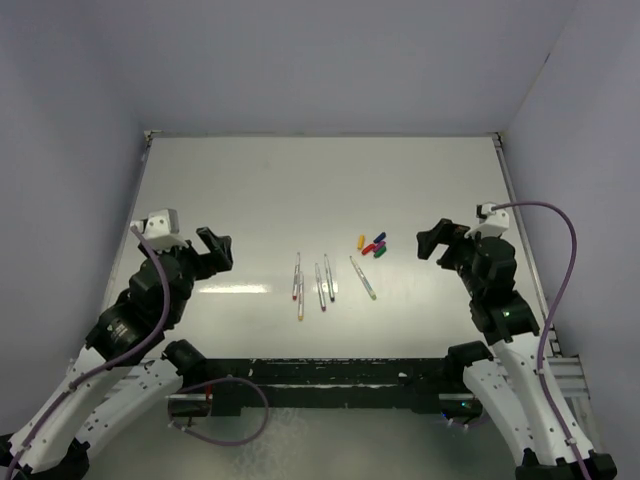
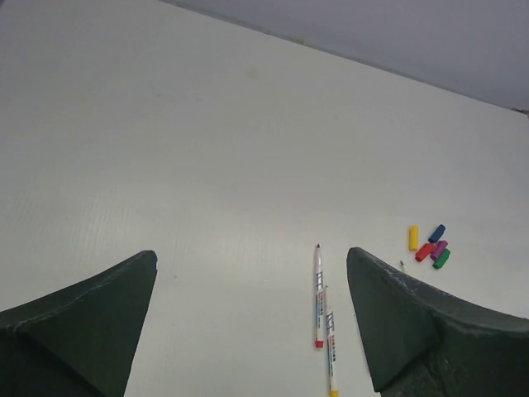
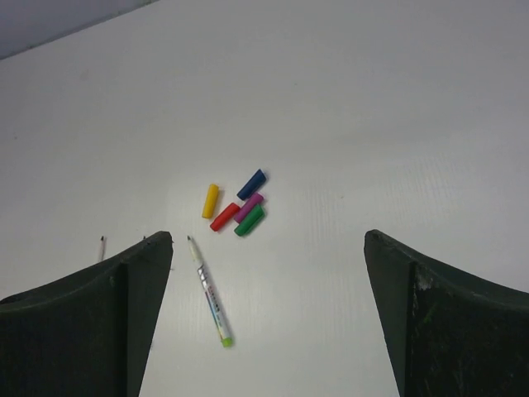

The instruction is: Insert the pens into the pen caps

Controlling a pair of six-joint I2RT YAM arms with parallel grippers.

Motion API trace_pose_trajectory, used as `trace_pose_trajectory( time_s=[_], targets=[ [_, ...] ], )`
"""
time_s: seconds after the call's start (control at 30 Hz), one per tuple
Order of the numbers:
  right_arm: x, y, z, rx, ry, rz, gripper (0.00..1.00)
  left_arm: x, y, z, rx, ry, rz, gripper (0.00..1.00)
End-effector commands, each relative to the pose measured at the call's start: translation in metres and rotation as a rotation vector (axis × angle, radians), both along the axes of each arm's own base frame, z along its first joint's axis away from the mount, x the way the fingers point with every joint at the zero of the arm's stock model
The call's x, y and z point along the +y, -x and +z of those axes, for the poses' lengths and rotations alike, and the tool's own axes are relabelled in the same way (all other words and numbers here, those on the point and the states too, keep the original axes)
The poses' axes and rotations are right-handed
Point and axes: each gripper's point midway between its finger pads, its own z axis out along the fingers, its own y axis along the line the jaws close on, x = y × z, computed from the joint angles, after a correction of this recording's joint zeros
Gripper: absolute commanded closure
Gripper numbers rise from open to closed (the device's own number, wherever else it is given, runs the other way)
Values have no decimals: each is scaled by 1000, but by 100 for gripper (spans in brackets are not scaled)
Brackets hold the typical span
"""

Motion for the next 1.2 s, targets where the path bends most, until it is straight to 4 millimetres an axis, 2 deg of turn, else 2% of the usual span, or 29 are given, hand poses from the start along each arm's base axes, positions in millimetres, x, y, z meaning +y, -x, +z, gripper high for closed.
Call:
trace_pose_trajectory(
  time_s=[0.0, 0.07, 0.27, 0.43, 0.5, 0.57, 0.67, 0.73, 0.83, 0.93, 1.07, 1.17],
  targets=[
    [-15, -6, 23, -56, -110, -149, 0, 4, 2, 24, -62, 81, 25, 1],
    [-25, -6, 19, -46, -126, -228, 0, 4, 3, 24, -68, 83, 23, 1],
    [-28, -5, 16, -31, -108, -240, 0, 4, 4, 25, -73, 74, 12, 1],
    [-35, -5, 23, -58, -155, -303, 0, -13, 4, 30, -104, 84, -81, 1],
    [-29, -6, 29, -88, -146, -251, 0, -27, 5, 36, -133, 96, -165, 1],
    [-12, -6, 39, -130, -131, -132, 0, -33, 6, 36, -144, 122, -189, 1],
    [-5, -5, 43, -158, -117, -74, 0, -47, 8, 36, -167, 94, -277, 1],
    [-16, -7, 45, -182, -98, -134, 0, -54, 7, 29, -135, 71, -312, 1],
    [-15, -6, 40, -179, -101, -126, 0, -76, 13, 17, -61, 8, -451, 1],
    [-18, -6, 41, -209, -115, -146, 0, -97, 8, 4, -18, 7, -526, 1],
    [-17, -3, 32, -179, -115, -139, 0, -100, -7, -23, 100, -7, -466, 1],
    [-21, 0, 37, -148, -79, -146, 0, -104, -15, -34, 143, -24, -451, 1]
  ],
)
